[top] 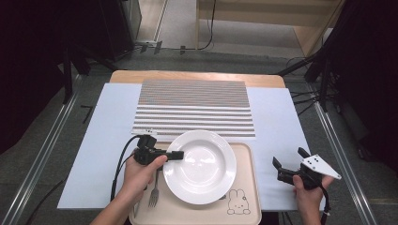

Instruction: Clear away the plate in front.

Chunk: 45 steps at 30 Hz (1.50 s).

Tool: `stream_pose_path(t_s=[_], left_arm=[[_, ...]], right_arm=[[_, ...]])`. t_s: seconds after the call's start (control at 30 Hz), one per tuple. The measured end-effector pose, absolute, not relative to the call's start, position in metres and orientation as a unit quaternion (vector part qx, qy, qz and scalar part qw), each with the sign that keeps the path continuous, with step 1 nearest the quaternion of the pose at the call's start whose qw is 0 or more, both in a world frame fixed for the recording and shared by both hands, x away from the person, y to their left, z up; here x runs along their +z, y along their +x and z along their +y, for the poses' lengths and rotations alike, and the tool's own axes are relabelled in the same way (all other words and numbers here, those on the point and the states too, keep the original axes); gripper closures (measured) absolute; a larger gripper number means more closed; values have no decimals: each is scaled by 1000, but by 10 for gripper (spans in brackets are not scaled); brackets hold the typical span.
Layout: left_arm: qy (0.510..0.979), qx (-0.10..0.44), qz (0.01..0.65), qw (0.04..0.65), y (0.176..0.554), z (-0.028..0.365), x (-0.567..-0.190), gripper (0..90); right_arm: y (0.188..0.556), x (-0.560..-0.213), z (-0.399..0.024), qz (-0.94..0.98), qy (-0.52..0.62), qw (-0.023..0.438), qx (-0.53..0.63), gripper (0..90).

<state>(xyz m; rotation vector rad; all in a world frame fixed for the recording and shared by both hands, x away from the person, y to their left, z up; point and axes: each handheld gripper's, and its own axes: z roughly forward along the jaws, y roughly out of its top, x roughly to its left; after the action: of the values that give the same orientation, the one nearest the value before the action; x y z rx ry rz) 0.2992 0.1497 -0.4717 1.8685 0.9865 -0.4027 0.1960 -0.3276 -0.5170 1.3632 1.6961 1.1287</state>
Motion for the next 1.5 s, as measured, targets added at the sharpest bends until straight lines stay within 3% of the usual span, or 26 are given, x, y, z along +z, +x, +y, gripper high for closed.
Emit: stream_pose_path(t_s=[0.5,1.0,1.2,1.27,1.5], left_arm=[[772,-191,398,457,281,152,-483,816],[798,-208,396,404,294,145,-495,807],[823,-129,406,376,295,142,-495,689],[817,-104,410,391,295,146,-490,583],[815,-42,403,414,292,152,-479,414]], right_arm=[[196,-517,-327,652,523,338,432,0],[196,-517,-327,652,524,339,431,0],[196,-517,-327,652,522,340,433,0],[196,-517,-327,651,522,339,433,0],[196,-517,-327,652,523,340,431,0]])
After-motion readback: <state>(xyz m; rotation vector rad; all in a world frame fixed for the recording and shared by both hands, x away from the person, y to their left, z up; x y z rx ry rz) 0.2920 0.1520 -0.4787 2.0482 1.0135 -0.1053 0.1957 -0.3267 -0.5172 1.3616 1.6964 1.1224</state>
